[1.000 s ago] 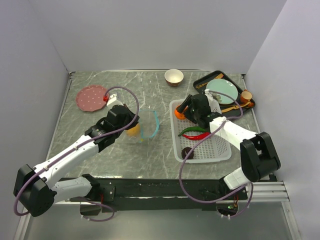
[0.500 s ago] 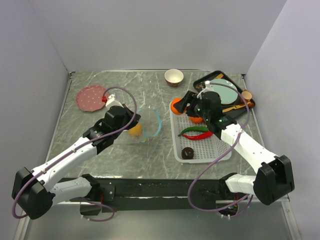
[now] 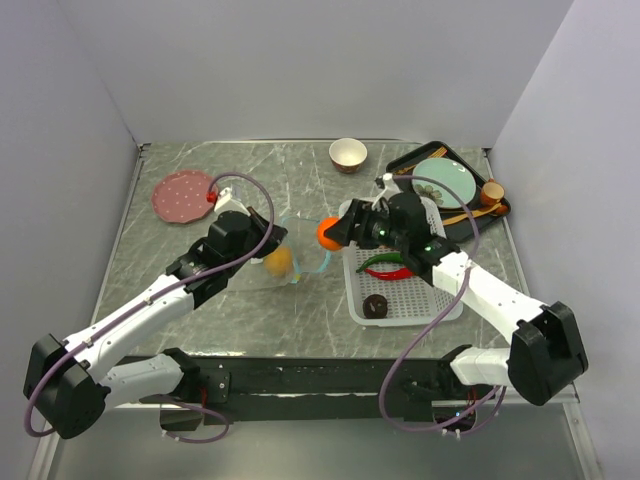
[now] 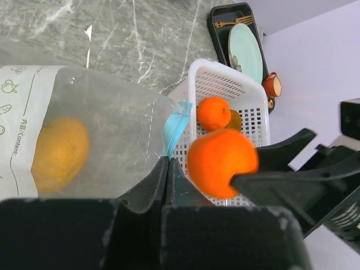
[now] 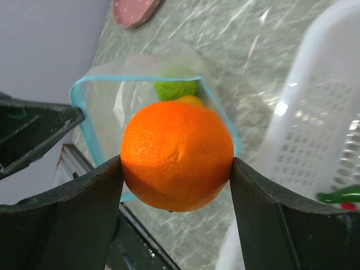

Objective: Place the food in the zip-top bag and seal the zipper
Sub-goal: Pick up the fake fruit from the bin, then place the fake fruit in the zipper food storage bag.

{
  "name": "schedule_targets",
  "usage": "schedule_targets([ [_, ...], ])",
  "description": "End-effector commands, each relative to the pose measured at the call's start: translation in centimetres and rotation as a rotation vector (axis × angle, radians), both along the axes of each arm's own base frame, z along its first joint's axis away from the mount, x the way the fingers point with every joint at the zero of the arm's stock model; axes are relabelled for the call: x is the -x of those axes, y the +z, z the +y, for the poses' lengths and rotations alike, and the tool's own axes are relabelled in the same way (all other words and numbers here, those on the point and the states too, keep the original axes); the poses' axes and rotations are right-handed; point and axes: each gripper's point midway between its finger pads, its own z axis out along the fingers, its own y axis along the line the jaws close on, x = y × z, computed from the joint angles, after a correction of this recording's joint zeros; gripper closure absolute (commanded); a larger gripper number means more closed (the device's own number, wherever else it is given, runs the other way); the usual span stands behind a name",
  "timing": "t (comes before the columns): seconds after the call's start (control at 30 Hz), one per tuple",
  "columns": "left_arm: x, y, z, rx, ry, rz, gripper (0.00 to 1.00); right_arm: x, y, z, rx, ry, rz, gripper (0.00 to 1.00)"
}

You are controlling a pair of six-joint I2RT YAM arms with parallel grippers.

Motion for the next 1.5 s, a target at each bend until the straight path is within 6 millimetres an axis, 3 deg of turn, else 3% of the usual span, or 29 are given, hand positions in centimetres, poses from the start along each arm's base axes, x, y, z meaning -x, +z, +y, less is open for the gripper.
schedule_targets([
  [0.0, -0.4, 0.8, -0.8, 0.025, -0.031, -0.031, 0.99, 1.3, -0.3, 2.8, -0.044, 0.074, 0.002, 0.63],
  [0.3, -0.2, 1.7, -1.8, 0.053, -0.072, -0.047, 0.99, 1.0, -1.3, 6.1, -0.017, 0.104, 0.041, 0.63],
  [0.6, 0.2, 2.9, -0.7, 0.024, -0.059, -0.075, 0.99, 0.3, -1.2, 8.4, -0.042, 0.114, 0.061, 0.59],
  [1.0, 0.4, 3.9, 0.0, 0.035, -0.036, -0.1, 0.98, 1.3, 0.6, 11.3, -0.225, 0.205, 0.052, 0.46],
  [1.23, 0.6, 4.3, 0.6, 0.04, -0.017, -0.111, 0.98, 1.4, -0.1, 11.7, -0.212, 0.233, 0.07, 0.2],
  [1.47, 0.6, 4.0, 1.2, 0.038, 0.013, -0.109, 0.99, 1.5, -0.2, 11.3, -0.19, 0.224, 0.065, 0.16],
])
